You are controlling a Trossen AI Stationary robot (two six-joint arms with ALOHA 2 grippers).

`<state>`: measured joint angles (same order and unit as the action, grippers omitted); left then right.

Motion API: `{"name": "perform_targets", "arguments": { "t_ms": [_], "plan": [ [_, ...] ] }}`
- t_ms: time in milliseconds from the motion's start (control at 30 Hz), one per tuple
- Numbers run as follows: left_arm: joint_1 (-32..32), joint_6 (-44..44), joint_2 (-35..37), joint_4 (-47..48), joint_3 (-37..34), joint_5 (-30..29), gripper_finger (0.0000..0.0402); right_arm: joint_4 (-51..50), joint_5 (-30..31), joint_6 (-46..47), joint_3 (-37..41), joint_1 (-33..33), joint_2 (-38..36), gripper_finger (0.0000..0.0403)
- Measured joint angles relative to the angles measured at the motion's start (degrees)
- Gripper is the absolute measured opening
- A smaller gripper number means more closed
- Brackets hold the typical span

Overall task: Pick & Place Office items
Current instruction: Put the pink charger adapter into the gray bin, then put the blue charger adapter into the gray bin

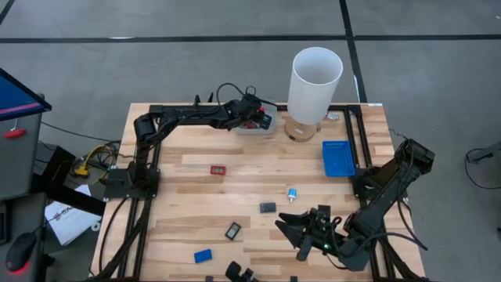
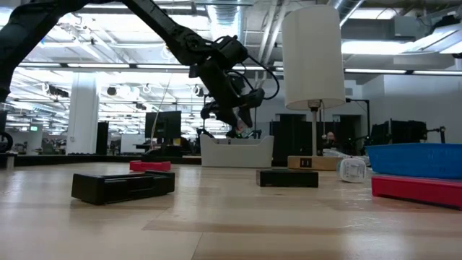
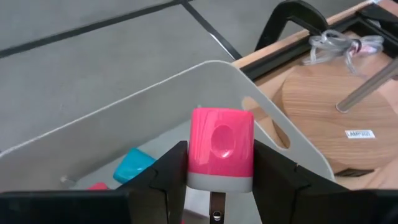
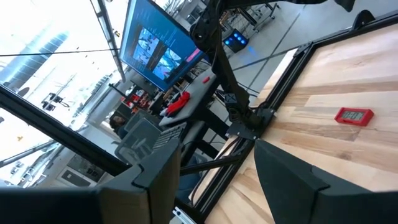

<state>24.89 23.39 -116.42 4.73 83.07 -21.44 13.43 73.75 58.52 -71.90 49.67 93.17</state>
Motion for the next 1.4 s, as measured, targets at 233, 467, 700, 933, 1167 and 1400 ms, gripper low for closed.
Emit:
{"name": "perform_targets", "arguments": {
  "t_ms": [233,467,700,933,1167,1400],
  "plan": [
    [0.3,-4.5,0.0,-0.7,0.0,0.4,0.0137,-0.3,-0.1,0.0,0.0,-0.5,0.0,0.0198],
    [0.3,-5.4,0.0,-1.1,0.0,0.4,0.0139,-0.3,-0.2,0.0,0.0,-0.4,0.0,0.0198],
    [0.3,-7.1,0.0,-2.5,0.0,0.4,0.017,-0.3,-0.2,0.0,0.0,-0.4,0.0,0.0198],
    [1.0,-10.0,0.0,-2.7,0.0,0.5,0.0188,-0.3,-0.2,0.0,0.0,-0.4,0.0,0.0198],
    [0.6,-10.1,0.4,0.7,0.0,0.5,0.0189,-0.3,0.8,0.1,0.0,-0.4,0.0,0.0198],
    [-3.1,-9.7,7.4,13.7,-2.3,0.7,0.0187,-6.6,3.9,6.6,0.0,-1.0,0.0,0.0198]
  ]
}}
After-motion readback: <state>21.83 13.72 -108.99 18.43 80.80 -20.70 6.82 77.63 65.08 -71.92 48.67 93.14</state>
